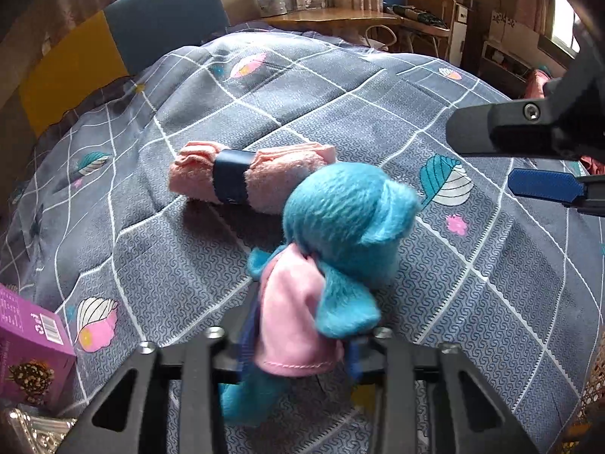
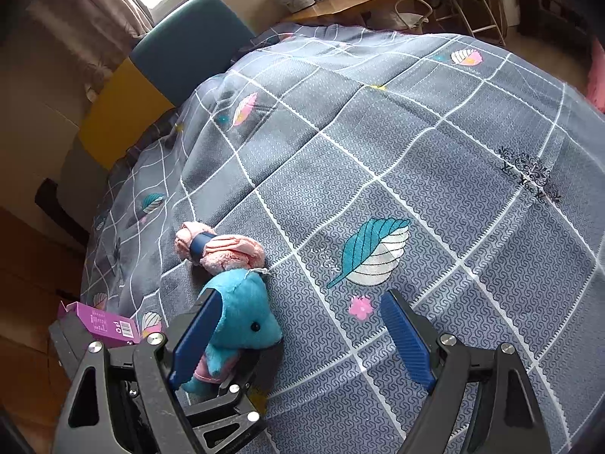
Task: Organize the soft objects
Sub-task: 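Grasp the blue plush doll in the pink dress with the left tool, then lift the blue doll with the left tool while the right tool grasps the pink towel roll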
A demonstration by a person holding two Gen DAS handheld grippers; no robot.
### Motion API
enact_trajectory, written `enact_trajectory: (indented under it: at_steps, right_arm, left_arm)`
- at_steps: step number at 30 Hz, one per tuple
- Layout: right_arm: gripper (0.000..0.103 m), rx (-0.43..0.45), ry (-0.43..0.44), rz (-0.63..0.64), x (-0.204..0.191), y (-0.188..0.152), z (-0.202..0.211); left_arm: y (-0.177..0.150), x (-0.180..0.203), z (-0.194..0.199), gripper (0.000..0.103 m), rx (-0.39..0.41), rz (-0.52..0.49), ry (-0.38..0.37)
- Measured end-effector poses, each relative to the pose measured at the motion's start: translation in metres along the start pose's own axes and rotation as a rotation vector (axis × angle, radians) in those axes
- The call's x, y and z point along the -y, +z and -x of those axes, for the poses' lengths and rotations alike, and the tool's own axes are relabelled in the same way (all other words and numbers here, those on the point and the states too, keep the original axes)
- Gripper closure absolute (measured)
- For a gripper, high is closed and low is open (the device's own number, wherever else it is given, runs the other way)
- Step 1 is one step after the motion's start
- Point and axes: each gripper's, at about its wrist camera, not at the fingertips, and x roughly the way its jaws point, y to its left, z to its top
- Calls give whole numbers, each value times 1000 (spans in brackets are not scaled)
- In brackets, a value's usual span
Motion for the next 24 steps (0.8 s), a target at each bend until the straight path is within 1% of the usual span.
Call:
enact_trajectory:
  at_steps: [2,6,10,12,13,15,18,20,22,24]
  right_arm:
    - [17,4,-3,13,-1,0,0]
    - [17,9,-13,40,-5,0,0]
    - [17,1,-12,44,-4,-1,-1]
    - [17,-4,-14,44,-4,-1,-2]
    - [17,-8,-12,46,-4,-1,-3]
    - [17,-15,-10,53,-5,-3,-4]
    - [17,-18,-27,79,-10,-5,-6]
    - [18,-20,-31,93,-11,-6,-7]
    - [19,-24,-31,106,-13,-7,-8]
    - [24,-33,-23,129,-17,-8,-10]
  left_arm:
    - [-5,-4,7,69,1,36,-38]
    - [-26,-8,31,72,23,122,-86]
    - [-58,-6,57,72,6,182,-77]
    - [-75,-4,66,72,-11,205,-50]
    - [-82,-2,66,72,-21,205,-32]
    - [-92,5,61,69,-41,162,22]
    - [-95,10,56,67,-23,130,50]
    - [-95,13,49,67,-29,107,59]
    - [-99,11,49,67,12,103,44]
    - [-103,6,50,67,41,119,17]
